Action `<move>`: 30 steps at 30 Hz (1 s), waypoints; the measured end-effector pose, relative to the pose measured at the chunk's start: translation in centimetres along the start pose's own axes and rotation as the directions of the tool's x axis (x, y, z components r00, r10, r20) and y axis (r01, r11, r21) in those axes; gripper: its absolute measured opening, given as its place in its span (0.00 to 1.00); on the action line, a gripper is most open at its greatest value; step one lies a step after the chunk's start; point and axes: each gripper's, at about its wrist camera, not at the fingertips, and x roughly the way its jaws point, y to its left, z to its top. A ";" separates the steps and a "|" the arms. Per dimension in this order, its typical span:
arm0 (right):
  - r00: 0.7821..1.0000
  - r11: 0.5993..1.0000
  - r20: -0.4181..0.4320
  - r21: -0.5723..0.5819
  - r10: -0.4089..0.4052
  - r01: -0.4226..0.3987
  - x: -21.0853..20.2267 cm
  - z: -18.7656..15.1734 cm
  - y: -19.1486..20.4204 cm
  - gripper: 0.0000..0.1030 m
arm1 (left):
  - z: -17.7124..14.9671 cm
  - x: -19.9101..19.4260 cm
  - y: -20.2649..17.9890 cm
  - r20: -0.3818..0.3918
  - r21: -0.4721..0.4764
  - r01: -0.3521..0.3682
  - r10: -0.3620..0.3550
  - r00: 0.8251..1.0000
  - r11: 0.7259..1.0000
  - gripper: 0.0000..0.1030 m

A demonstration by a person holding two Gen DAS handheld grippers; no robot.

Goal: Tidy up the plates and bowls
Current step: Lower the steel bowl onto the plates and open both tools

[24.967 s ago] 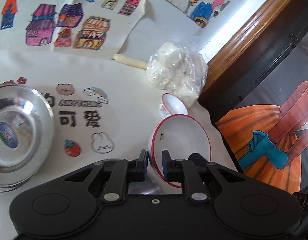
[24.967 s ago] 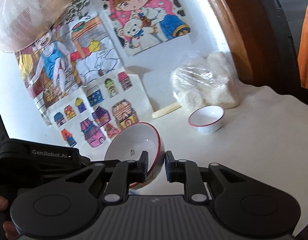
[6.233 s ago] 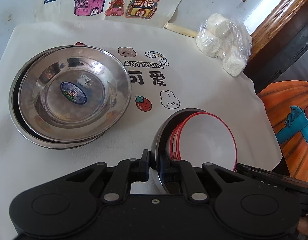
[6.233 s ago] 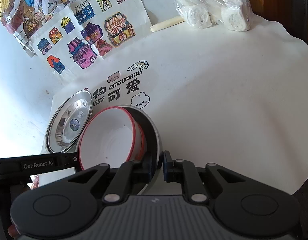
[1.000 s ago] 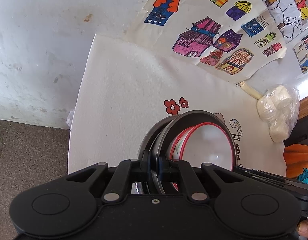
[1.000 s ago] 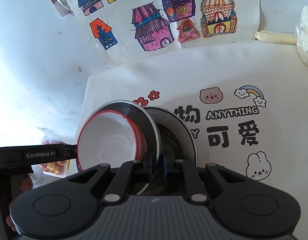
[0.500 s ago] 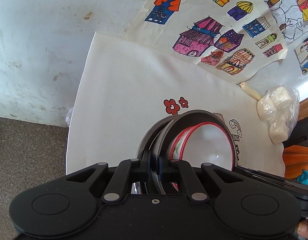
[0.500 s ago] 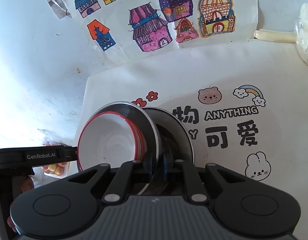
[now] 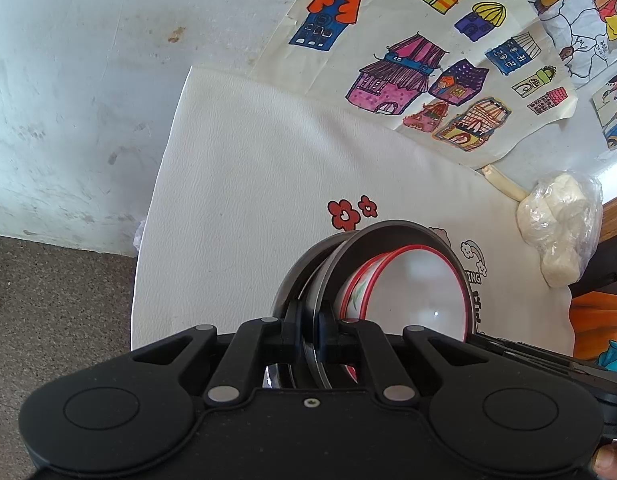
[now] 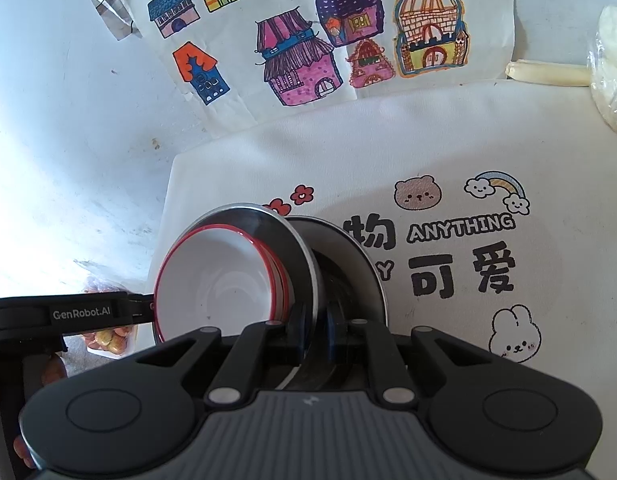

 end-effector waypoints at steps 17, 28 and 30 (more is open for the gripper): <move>1.000 1.000 0.010 0.011 0.003 -0.003 -0.1 -0.1 -0.1 0.13 | -0.3 -0.2 -0.3 0.014 0.014 -0.019 0.019 1.000 1.000 0.07; 1.000 1.000 0.026 0.021 -0.005 0.004 -0.7 -0.1 -0.6 0.17 | -0.6 -0.9 -0.6 0.061 0.033 -0.033 0.030 0.998 0.999 0.14; 0.999 1.000 0.031 0.019 -0.006 0.006 -0.8 -0.2 -0.6 0.19 | -0.7 -1.2 -0.5 0.086 0.032 -0.032 0.030 0.996 0.999 0.21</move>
